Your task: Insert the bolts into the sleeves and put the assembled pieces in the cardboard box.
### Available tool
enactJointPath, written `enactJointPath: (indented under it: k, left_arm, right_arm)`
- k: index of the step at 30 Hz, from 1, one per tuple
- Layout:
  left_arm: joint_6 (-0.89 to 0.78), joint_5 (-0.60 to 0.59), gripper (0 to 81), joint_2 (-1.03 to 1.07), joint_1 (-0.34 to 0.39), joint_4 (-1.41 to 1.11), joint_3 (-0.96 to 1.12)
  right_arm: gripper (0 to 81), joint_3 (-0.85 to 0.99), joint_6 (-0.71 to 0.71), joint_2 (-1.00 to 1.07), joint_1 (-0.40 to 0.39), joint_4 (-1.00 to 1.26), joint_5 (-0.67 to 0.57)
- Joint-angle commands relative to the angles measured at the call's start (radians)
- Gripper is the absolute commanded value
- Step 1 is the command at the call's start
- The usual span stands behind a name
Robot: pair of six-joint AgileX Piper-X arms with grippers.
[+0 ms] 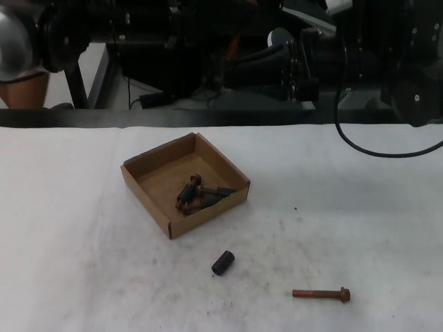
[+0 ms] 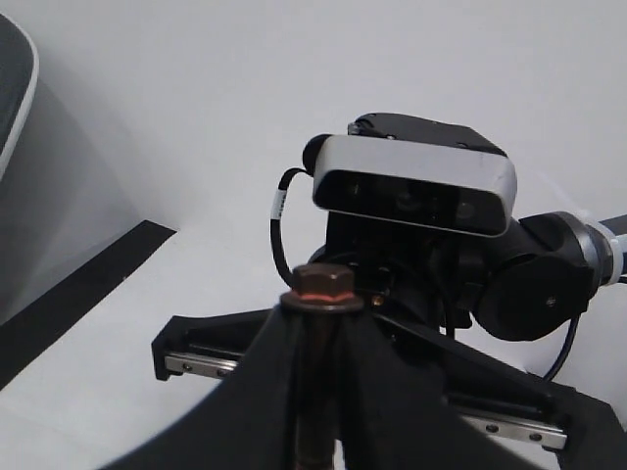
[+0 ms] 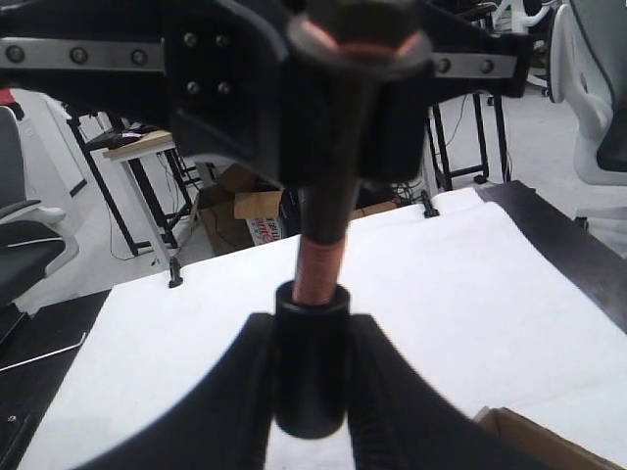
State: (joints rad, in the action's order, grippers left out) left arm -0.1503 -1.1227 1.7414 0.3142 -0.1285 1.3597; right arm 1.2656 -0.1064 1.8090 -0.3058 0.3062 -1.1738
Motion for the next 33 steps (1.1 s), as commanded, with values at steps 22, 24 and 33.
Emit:
enactJointPath:
  k: [22, 24, 33]
  left_arm:
    - [-0.007, -0.053, 5.3, -0.005, 0.007, 0.051, -0.021]
    - [-0.007, -0.053, 11.1, -0.005, 0.007, 0.051, -0.021]
    - [-0.007, -0.094, 32.3, -0.005, 0.005, 0.08, -0.021]
  right_arm:
    - [0.2, 0.024, -0.006, -0.026, 0.029, 0.059, 0.072]
    - [0.2, 0.024, -0.006, -0.026, 0.029, 0.059, 0.072]
    - [0.2, 0.024, -0.006, -0.026, 0.029, 0.059, 0.072]
